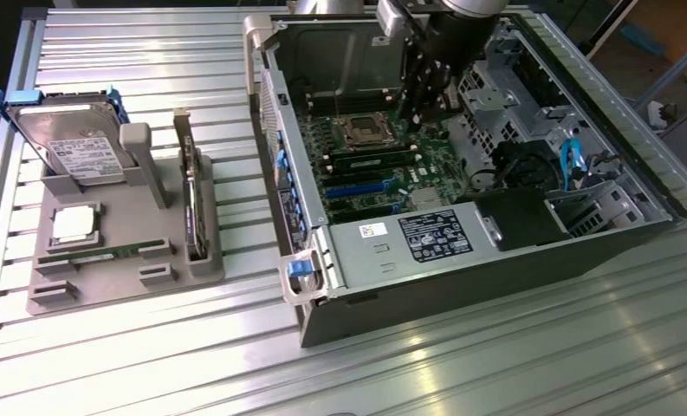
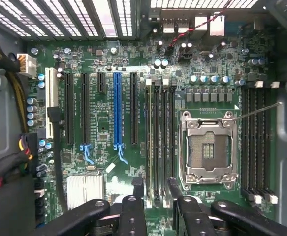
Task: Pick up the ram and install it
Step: 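Insert the ram into the slot, then press down the ram until it locks into place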
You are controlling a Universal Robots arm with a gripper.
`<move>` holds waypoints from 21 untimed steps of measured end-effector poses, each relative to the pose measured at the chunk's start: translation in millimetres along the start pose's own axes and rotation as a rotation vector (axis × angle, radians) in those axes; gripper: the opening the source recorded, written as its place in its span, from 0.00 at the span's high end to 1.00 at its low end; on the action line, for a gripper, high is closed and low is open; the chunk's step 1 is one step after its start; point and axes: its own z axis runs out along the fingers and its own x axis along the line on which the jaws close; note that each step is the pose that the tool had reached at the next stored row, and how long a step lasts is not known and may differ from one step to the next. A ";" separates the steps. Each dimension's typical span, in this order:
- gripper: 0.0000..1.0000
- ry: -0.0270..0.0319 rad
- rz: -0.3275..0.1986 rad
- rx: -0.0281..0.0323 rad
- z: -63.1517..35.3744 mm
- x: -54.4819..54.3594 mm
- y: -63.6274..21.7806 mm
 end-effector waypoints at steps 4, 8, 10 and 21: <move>0.68 0.0010 0.000 0.0026 -9.7 -0.7 0.3; 0.68 0.0028 0.000 0.0060 -21.6 -1.5 0.8; 0.68 0.0040 0.000 0.0097 -31.8 -2.2 1.2; 0.68 0.0054 0.000 0.0192 -55.5 -3.3 2.3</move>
